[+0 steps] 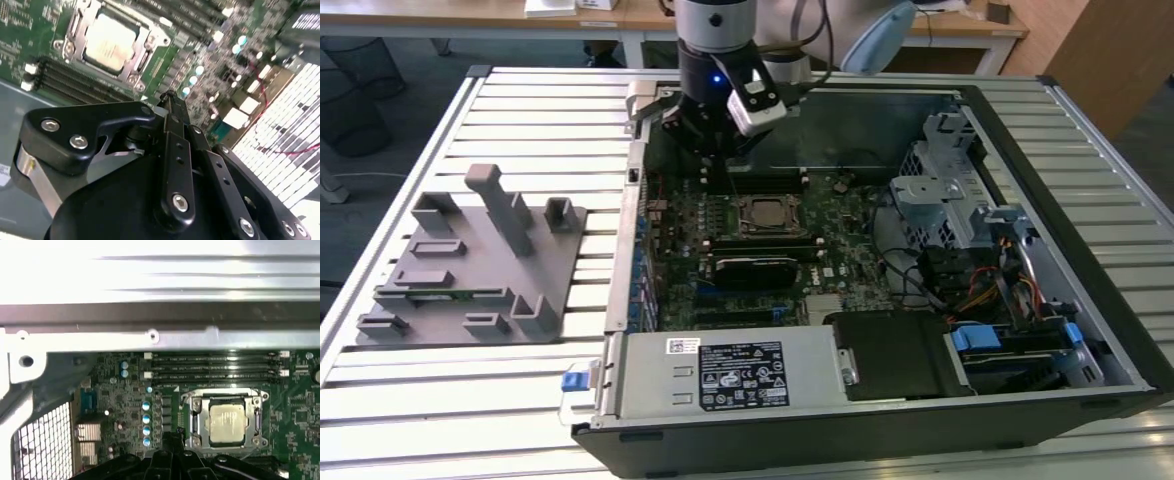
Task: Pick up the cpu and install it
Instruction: 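Install the first cpu locking lever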
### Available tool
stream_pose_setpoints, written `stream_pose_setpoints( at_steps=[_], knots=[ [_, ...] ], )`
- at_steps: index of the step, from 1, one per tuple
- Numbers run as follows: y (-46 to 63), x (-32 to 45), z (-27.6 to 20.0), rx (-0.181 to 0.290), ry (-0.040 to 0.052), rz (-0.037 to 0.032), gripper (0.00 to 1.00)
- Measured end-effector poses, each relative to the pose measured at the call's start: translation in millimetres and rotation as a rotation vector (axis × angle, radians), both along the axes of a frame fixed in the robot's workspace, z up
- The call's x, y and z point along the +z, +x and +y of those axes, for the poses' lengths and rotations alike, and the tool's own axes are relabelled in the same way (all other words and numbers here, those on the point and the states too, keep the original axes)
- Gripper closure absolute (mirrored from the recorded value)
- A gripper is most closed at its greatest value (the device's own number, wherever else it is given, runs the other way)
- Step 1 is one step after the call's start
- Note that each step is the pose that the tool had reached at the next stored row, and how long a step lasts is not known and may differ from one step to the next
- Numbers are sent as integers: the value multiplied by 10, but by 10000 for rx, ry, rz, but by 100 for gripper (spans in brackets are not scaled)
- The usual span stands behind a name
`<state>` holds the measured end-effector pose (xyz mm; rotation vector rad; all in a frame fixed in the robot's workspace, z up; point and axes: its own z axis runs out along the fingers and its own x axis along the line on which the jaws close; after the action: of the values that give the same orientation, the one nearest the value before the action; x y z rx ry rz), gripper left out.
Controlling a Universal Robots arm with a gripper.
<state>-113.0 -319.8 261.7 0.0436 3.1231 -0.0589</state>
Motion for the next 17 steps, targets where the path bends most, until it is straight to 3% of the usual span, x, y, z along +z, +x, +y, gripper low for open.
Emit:
stream_pose_setpoints(
  at_steps=[7, 10, 17],
  knots=[
    [-42, -45, 118, 155, 1, -14, 89],
    [-42, -57, 190, 205, 2, -15, 89],
    [6, -63, 204, 235, 0, -34, 89]
  ],
)
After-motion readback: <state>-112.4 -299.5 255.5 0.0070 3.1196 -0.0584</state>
